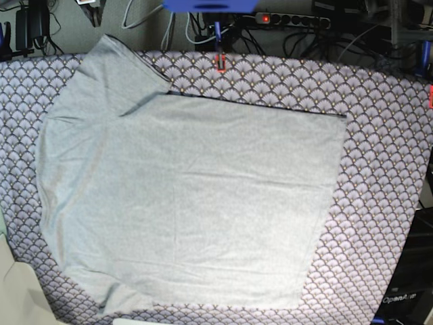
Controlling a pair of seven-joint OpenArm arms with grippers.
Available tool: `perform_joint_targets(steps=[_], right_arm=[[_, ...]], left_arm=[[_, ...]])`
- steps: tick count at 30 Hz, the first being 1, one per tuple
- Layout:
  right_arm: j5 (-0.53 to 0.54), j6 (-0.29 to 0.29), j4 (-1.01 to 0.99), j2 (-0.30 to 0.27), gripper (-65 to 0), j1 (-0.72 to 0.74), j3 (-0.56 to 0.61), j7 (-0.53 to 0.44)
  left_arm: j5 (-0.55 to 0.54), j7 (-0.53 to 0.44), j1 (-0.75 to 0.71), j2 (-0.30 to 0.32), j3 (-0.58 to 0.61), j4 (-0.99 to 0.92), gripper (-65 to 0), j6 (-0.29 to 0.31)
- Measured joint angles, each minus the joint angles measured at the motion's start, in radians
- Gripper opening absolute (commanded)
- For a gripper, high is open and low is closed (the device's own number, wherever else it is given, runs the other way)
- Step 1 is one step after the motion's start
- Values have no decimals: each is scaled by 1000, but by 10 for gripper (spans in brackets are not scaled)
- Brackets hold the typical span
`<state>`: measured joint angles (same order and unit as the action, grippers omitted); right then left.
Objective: Fold the T-shirt properly
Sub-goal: 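Lower both grippers and pinch the shirt's shoulder edge corners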
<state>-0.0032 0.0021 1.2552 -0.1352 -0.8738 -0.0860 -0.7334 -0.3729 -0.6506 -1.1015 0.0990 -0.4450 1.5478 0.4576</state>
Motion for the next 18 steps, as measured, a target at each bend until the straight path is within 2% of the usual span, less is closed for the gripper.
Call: perform_joint_targets(steps=[4, 5, 9, 11, 13, 17, 18], right_arm=[[-4, 0, 1, 1, -650, 0, 0, 0], [-5, 0, 2, 1, -650, 1, 0, 0], [-3, 0, 35, 0, -650, 10, -3, 28], [-6, 0, 73, 1, -650, 11, -3, 48], [-5, 0, 125, -4, -650, 16, -3, 97], [-4, 0, 238, -5, -650, 11, -3, 236], [-4, 1, 269, -5, -650, 13, -3, 271]], left_arm=[[216, 229, 68, -113, -63, 156, -650, -28], [269, 299, 103, -140, -76, 192, -650, -16], [491, 616, 282, -258, -129, 324, -650, -25], [574, 754, 363, -267, -135, 356, -650, 3], [607, 846, 442, -263, -142, 379, -650, 10], [638, 977, 519, -260, -178, 391, -650, 145], [635, 991, 539, -265, -198, 393, -650, 161]])
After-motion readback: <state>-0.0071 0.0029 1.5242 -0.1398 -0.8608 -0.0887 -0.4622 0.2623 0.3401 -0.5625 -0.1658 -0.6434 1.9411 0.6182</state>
